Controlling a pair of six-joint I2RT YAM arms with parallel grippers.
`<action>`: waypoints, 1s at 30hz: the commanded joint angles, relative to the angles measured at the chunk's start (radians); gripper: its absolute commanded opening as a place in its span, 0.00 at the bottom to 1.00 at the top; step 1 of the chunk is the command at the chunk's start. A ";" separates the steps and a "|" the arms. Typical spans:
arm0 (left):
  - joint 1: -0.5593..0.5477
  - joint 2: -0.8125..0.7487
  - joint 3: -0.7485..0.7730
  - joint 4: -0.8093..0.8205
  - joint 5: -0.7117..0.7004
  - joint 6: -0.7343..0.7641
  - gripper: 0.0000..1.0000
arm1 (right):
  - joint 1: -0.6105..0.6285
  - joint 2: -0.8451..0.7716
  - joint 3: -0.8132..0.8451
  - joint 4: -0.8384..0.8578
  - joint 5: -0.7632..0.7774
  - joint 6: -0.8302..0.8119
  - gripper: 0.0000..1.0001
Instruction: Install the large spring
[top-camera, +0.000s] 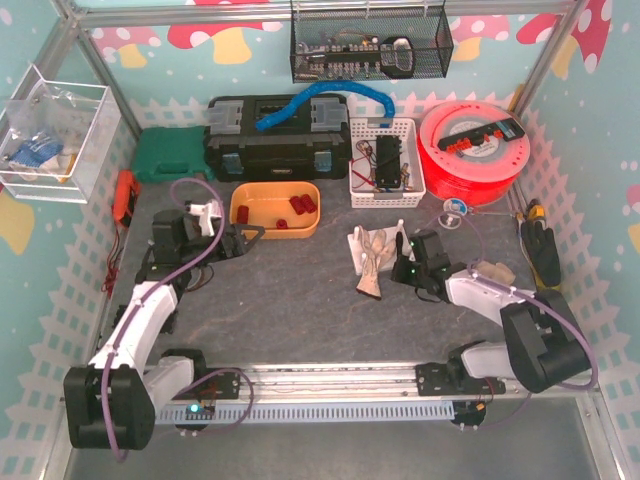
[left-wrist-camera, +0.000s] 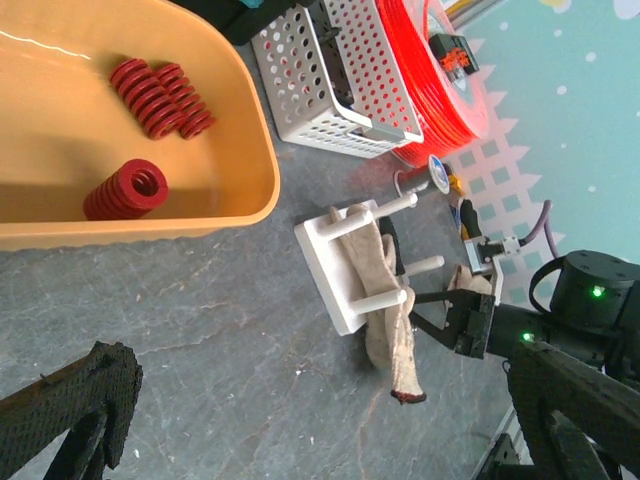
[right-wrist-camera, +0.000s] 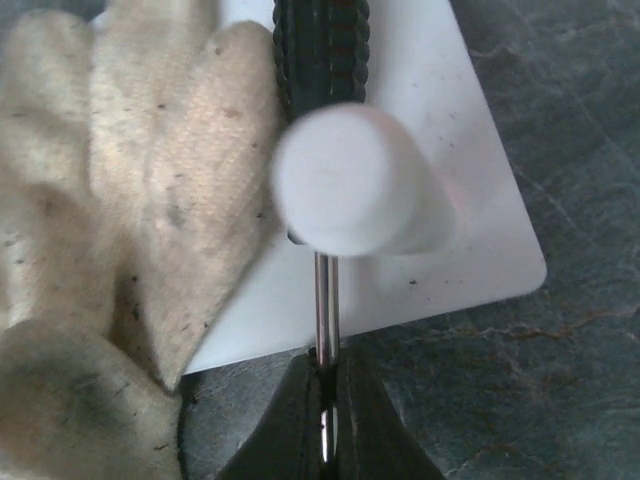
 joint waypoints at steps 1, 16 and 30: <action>0.007 -0.029 -0.013 -0.012 -0.033 0.008 0.99 | 0.006 -0.062 -0.001 -0.008 -0.006 -0.002 0.01; 0.007 -0.130 -0.001 -0.069 -0.148 0.012 0.99 | 0.003 -0.365 0.129 -0.217 0.195 -0.058 0.00; -0.169 -0.116 0.026 -0.074 -0.160 0.046 0.99 | -0.170 -0.309 0.049 -0.218 0.262 -0.007 0.00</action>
